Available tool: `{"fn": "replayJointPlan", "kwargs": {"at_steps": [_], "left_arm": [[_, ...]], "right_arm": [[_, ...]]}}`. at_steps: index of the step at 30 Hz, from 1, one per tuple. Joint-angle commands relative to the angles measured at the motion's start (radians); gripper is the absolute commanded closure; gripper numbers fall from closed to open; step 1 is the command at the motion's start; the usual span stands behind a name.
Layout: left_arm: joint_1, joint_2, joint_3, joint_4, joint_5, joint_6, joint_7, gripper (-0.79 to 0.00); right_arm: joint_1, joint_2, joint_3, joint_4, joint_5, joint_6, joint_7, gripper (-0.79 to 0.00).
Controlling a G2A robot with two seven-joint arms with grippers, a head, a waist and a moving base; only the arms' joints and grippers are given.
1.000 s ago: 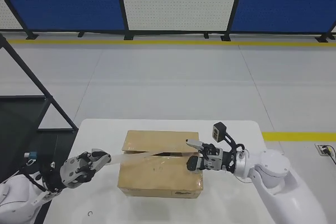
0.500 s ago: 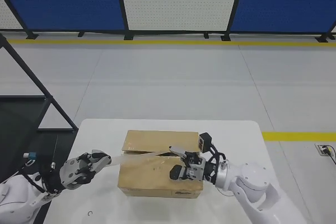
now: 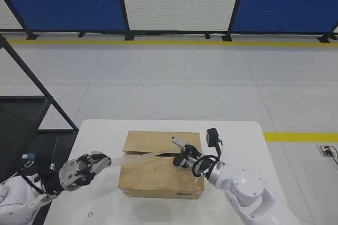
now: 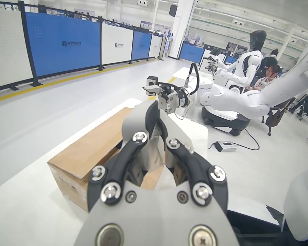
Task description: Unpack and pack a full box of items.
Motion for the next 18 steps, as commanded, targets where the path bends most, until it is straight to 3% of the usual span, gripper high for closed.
{"fn": "replayJointPlan", "kwargs": {"at_steps": [1,11,18], "left_arm": [[-0.001,0.002,0.0,0.002,0.003,0.0,0.003,0.0],[-0.002,0.016,0.015,-0.001,0.013,0.0,0.008,0.0],[0.007,0.032,0.027,-0.026,0.005,0.0,0.0,0.0]], "right_arm": [[-0.015,0.002,0.017,-0.019,-0.011,-0.009,-0.017,-0.785],[-0.078,0.009,0.099,-0.083,-0.054,-0.039,-0.058,-0.785],[-0.094,0.012,0.146,-0.101,-0.04,-0.04,-0.004,-0.785]]}}
